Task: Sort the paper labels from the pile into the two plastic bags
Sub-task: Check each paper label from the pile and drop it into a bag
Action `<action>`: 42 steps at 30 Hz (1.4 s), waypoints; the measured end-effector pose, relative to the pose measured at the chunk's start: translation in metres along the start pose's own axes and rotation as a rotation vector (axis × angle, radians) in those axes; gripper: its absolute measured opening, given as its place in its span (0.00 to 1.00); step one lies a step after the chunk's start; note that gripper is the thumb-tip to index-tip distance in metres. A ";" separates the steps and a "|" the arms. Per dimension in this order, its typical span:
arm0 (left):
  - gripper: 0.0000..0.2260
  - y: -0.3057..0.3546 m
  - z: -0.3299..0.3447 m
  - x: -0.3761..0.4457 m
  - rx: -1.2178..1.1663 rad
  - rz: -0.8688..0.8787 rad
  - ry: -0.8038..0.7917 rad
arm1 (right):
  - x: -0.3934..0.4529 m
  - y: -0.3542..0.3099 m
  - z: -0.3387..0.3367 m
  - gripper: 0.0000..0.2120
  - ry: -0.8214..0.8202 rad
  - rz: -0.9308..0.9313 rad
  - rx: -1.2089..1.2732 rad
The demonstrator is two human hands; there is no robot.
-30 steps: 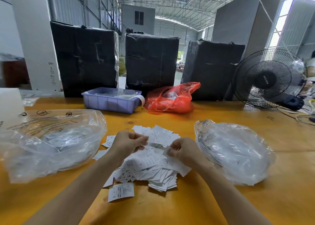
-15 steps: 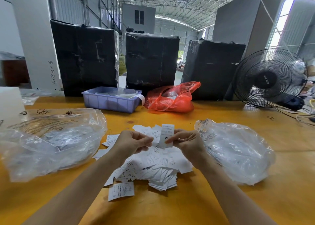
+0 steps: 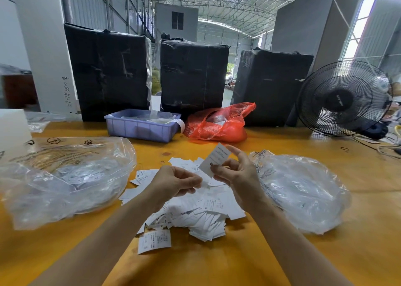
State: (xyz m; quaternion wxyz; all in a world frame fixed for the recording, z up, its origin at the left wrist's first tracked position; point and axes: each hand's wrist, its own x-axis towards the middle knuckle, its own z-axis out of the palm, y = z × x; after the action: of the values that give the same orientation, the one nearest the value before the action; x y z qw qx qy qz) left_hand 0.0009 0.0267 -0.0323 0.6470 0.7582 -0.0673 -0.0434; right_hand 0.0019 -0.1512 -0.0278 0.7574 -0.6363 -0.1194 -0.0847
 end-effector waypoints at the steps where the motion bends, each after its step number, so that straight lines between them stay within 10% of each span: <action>1: 0.02 0.000 0.001 0.000 -0.003 0.000 -0.002 | -0.001 -0.002 0.002 0.14 -0.003 0.020 0.049; 42: 0.04 0.009 -0.001 -0.004 -0.122 -0.047 0.004 | -0.001 0.003 0.004 0.05 -0.111 0.213 -0.093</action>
State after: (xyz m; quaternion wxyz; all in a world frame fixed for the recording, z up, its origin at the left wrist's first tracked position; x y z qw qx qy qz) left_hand -0.0031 0.0273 -0.0236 0.6911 0.7188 -0.0452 -0.0610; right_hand 0.0018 -0.1470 -0.0297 0.7239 -0.6836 -0.0890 0.0261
